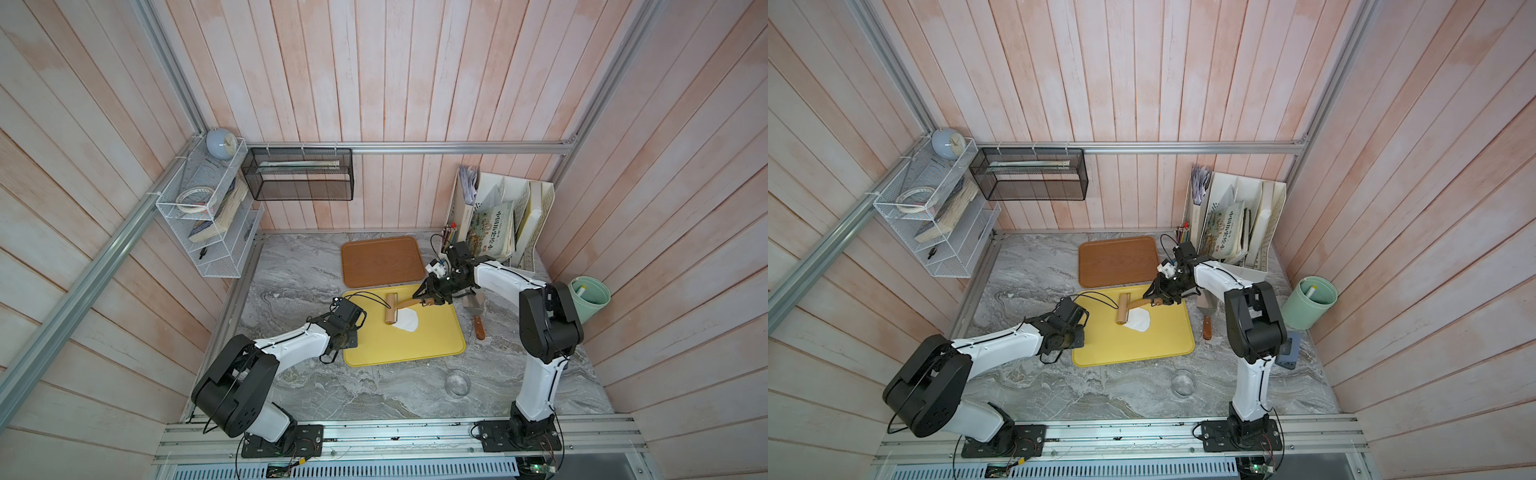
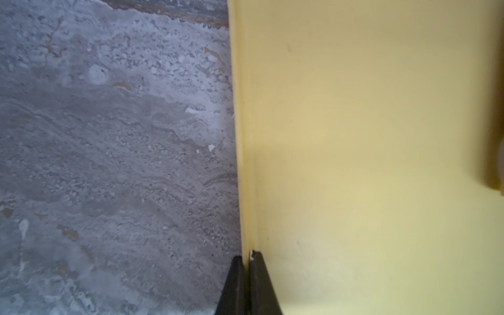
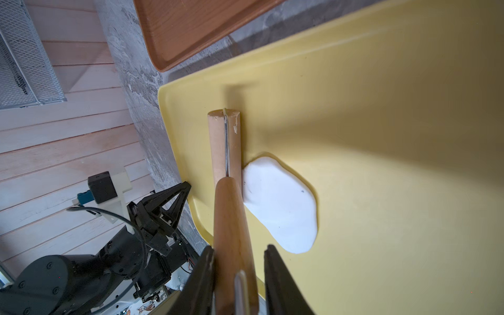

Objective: Roll out the dumpling wrappers from the dough
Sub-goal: Flatten out the dough on the work surface.

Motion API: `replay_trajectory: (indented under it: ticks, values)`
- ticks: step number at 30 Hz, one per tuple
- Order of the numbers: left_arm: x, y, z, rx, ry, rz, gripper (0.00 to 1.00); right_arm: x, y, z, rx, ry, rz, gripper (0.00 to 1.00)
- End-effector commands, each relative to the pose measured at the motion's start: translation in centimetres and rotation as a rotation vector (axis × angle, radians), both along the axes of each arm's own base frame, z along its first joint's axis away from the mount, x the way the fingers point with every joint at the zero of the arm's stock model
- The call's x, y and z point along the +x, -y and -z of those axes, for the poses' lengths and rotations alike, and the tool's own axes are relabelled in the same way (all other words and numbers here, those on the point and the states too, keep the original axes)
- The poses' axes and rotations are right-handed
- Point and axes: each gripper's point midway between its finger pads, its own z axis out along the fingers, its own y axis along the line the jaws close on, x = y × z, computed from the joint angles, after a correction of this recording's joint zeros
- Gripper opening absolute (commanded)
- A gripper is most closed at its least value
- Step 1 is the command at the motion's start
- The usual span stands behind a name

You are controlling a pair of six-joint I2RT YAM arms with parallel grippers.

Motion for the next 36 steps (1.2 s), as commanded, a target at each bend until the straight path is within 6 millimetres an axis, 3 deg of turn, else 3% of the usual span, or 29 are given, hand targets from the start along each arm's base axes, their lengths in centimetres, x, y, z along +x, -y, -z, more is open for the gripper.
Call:
replay_trajectory:
  ticks: [1, 4, 7, 10, 12, 19, 23, 31, 36]
  values:
    - [-5.6, -1.7, 4.1, 0.095, -0.239, 0.066, 0.00, -0.5, 1.5, 4.3, -0.168, -0.072, 0.059, 0.00]
    - [-5.6, -1.7, 4.1, 0.095, -0.238, 0.066, 0.00, 0.5, -1.9, 1.5, -0.057, -0.023, 0.011, 0.00]
    - [-5.6, -1.7, 4.1, 0.095, -0.239, 0.065, 0.00, 1.4, -5.1, -4.0, 0.154, 0.056, -0.011, 0.00]
    - [-5.7, -1.7, 4.1, 0.096, -0.240, 0.063, 0.00, 2.1, -5.3, -8.8, 0.239, 0.155, 0.000, 0.00]
    - [-5.7, -1.7, 4.1, 0.097, -0.240, 0.064, 0.00, 2.0, -4.1, -9.3, 0.201, 0.166, 0.002, 0.00]
    - [-5.7, -1.7, 4.1, 0.099, -0.240, 0.064, 0.00, 1.0, 1.8, -6.4, 0.014, 0.136, 0.093, 0.00]
    - [-5.6, -1.7, 4.1, 0.100, -0.239, 0.064, 0.00, 0.4, 3.5, -4.1, -0.054, 0.095, 0.144, 0.00]
    - [-5.7, -1.8, 4.2, 0.103, -0.242, 0.065, 0.00, -1.6, 7.8, 3.3, -0.261, 0.013, 0.289, 0.00]
    - [-5.7, -1.8, 4.2, 0.103, -0.241, 0.065, 0.00, -3.0, 8.8, 7.4, -0.324, -0.037, 0.351, 0.00]
